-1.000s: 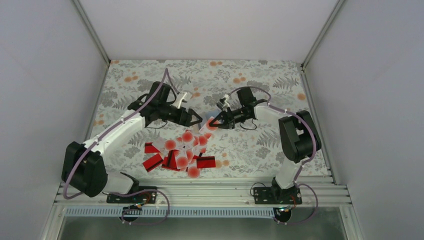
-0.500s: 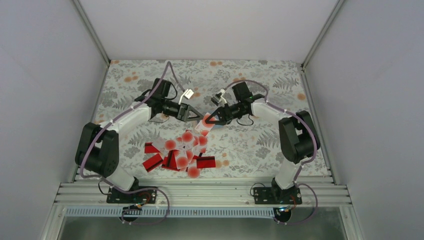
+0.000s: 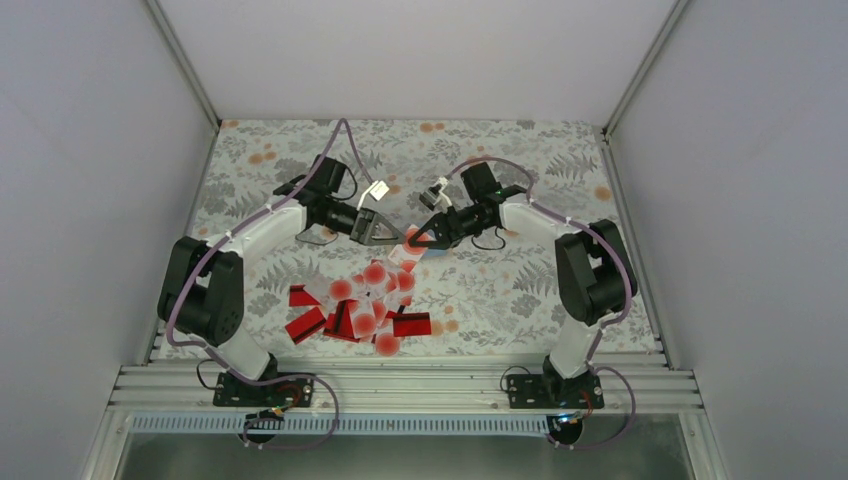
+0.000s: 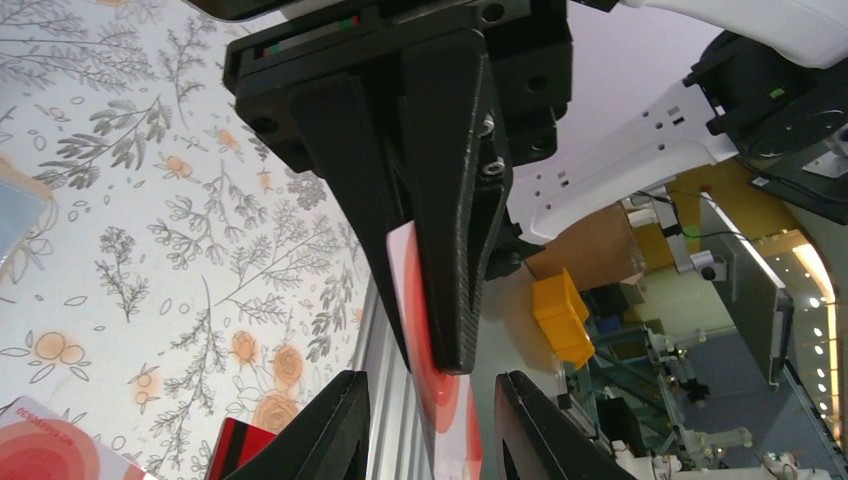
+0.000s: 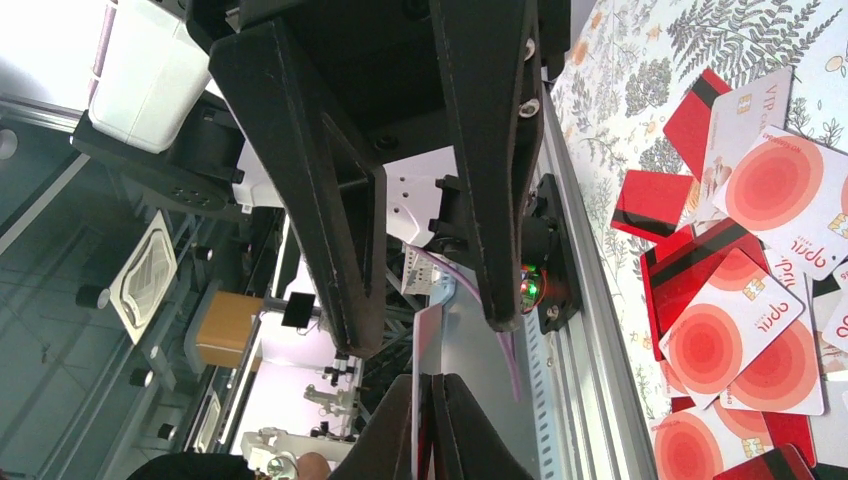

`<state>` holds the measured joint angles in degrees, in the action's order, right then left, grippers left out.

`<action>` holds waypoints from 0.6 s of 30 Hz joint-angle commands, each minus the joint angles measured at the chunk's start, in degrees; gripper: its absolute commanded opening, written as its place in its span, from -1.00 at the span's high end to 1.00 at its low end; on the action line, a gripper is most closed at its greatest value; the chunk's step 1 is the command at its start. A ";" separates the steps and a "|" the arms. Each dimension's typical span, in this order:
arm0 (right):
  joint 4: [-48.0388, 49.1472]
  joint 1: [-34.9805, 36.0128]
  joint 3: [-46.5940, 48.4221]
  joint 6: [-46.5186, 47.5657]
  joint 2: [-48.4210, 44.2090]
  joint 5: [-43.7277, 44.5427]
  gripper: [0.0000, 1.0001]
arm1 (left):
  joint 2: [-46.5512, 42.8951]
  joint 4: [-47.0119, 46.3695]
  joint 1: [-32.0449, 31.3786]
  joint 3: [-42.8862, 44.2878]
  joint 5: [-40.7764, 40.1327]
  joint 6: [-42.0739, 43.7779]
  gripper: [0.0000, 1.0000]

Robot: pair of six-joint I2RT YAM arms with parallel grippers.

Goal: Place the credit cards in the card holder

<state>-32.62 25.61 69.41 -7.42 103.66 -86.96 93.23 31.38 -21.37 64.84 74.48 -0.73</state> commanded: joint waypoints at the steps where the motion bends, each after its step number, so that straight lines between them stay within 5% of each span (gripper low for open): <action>1: -0.94 0.67 1.43 1.18 0.73 -1.37 0.92 | -0.72 0.75 0.14 0.01 4.04 3.19 0.34; 18: -1.02 0.85 1.65 0.85 1.08 -0.87 0.92 | -0.02 1.66 -0.66 -0.68 1.63 2.91 0.43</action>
<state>-32.88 25.82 69.47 -7.27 103.68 -86.96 93.21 33.10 -21.58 64.58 75.18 0.05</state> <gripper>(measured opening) 0.043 0.287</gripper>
